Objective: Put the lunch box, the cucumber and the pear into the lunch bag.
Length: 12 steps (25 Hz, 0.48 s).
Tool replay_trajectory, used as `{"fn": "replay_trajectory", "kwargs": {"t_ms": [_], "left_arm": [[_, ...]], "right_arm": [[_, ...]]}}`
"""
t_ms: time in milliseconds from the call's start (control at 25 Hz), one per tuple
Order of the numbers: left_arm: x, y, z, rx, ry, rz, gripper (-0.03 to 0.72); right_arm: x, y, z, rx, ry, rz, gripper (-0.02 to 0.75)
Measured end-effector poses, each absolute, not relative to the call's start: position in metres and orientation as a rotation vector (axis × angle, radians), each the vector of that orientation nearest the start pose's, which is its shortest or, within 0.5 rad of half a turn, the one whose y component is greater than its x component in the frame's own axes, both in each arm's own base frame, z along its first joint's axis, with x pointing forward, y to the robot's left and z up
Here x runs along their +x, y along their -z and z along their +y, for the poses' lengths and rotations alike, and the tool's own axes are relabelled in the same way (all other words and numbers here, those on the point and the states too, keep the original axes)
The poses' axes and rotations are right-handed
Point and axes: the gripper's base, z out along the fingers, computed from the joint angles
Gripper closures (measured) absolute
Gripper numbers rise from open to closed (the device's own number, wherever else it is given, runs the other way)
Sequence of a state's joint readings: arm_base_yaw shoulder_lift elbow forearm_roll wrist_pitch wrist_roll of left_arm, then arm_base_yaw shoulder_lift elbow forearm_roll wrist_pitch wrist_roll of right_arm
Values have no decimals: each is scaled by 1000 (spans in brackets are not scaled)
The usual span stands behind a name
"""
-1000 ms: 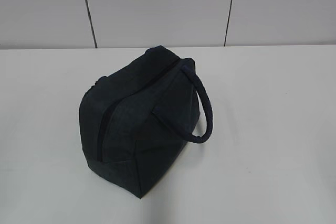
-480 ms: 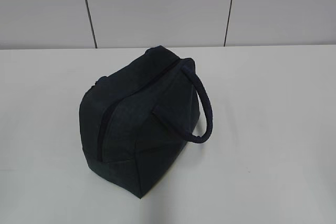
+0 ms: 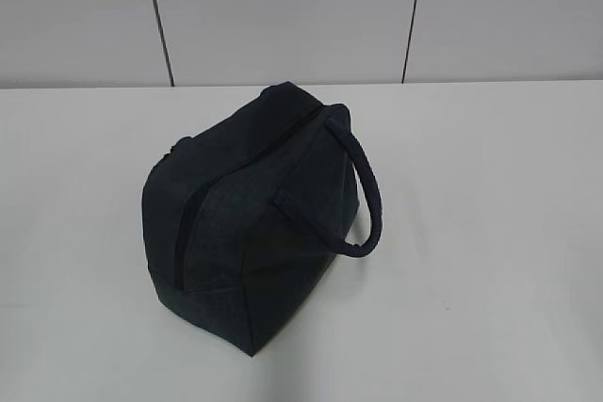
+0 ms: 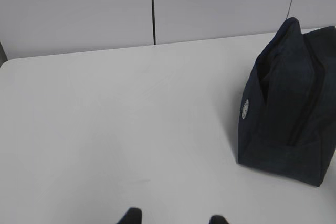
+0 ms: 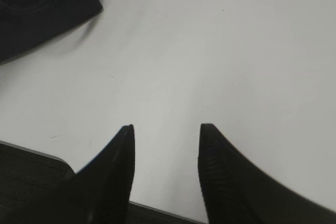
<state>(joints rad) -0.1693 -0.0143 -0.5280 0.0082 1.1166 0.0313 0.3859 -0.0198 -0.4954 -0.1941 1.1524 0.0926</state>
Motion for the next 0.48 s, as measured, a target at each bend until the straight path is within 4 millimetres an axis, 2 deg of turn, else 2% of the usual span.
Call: {"fn": "replay_trajectory", "kwargs": {"t_ms": [480], "left_arm": [[-13, -280, 3, 205, 76, 2049, 449]], "right_arm": [[-5, -270, -19, -286, -52, 2085, 420]]}}
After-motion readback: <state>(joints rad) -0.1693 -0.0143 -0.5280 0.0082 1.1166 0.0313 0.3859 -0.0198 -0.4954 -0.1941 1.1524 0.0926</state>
